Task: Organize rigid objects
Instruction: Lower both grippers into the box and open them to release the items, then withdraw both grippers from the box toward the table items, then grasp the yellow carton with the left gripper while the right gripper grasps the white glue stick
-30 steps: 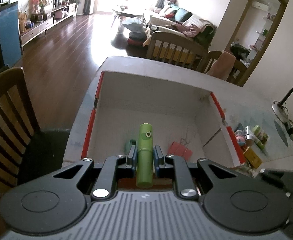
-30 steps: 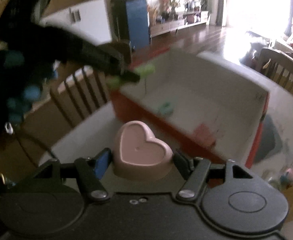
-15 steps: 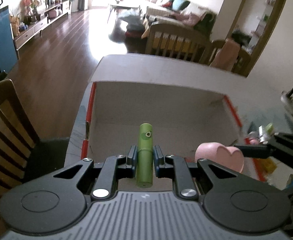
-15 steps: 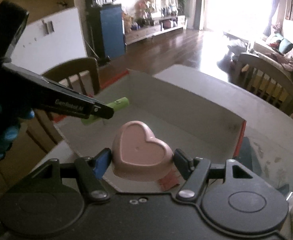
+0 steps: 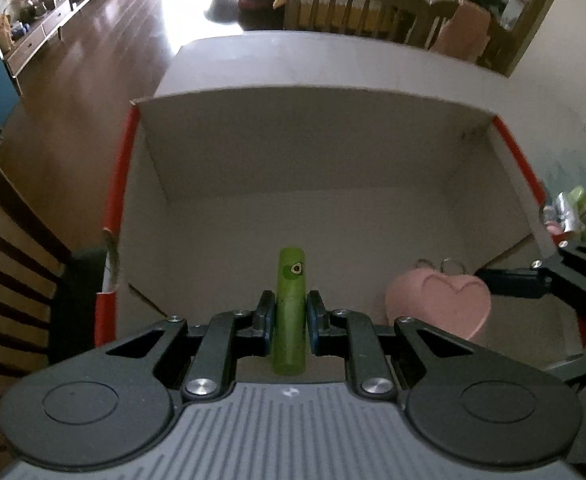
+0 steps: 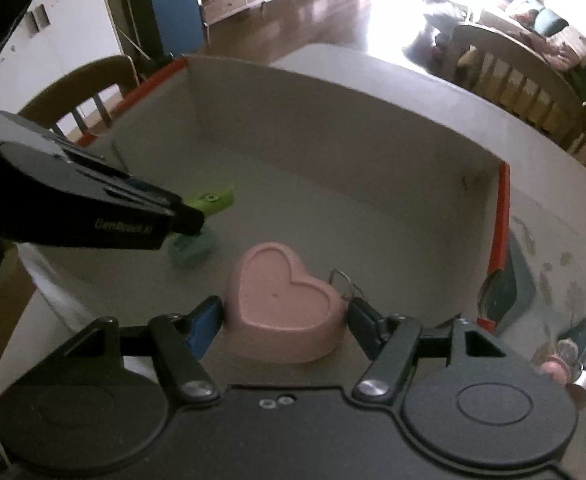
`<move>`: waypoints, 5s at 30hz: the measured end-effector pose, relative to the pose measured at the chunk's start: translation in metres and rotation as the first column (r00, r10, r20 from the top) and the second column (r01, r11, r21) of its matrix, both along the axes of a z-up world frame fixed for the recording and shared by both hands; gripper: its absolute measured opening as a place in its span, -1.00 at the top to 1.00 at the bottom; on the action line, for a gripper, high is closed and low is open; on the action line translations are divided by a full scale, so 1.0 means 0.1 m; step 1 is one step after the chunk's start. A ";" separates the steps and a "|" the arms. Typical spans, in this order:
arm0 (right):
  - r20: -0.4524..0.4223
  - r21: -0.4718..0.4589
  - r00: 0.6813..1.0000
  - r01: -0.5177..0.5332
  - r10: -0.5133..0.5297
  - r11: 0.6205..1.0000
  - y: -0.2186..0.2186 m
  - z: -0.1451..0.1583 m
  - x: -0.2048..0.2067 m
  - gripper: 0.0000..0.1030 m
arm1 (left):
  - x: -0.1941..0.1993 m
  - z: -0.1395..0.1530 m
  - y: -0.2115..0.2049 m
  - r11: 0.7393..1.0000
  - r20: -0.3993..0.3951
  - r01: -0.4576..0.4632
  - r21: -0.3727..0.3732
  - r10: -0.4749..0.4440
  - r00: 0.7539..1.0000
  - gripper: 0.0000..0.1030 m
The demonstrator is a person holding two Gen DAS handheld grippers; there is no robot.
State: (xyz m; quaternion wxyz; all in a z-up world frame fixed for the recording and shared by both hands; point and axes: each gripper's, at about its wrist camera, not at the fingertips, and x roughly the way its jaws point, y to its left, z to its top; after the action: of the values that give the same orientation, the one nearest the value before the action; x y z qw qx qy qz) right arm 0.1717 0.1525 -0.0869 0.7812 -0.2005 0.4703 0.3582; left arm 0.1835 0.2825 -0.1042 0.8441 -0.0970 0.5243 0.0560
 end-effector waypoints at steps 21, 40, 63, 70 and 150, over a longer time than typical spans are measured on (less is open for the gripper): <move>-0.041 0.078 0.999 0.029 -0.026 0.997 -0.12 0.15 0.03 -0.46 | -0.04 -0.10 -0.02 0.999 -0.032 -0.042 -0.016 0.042 0.999 0.68; 0.037 0.275 0.997 0.055 -0.068 0.960 -0.69 0.86 -0.27 -0.51 | -0.56 0.64 -0.22 0.998 0.170 -0.065 0.009 0.063 0.983 0.68; 0.151 0.438 0.979 0.057 -0.136 0.897 -1.62 1.27 -0.63 -0.78 | -0.95 1.28 -1.11 1.000 0.379 -0.021 0.005 0.017 0.925 0.67; 0.133 0.441 0.969 0.130 -0.208 0.888 -2.19 1.17 -0.59 -0.78 | -0.95 1.19 -1.46 1.000 0.387 -0.008 -0.025 0.017 0.922 0.67; 0.024 0.133 0.977 0.206 -0.211 0.969 -3.43 -0.43 1.15 0.59 | 0.71 -0.41 -3.40 0.928 0.226 0.371 0.037 -0.370 0.901 -0.50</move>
State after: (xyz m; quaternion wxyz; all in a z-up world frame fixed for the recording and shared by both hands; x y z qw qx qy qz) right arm 0.2867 -0.1907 -0.1301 0.8346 -0.1055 0.4496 0.3003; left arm 0.2543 -0.0575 -0.1447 0.8936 -0.0044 0.4328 -0.1188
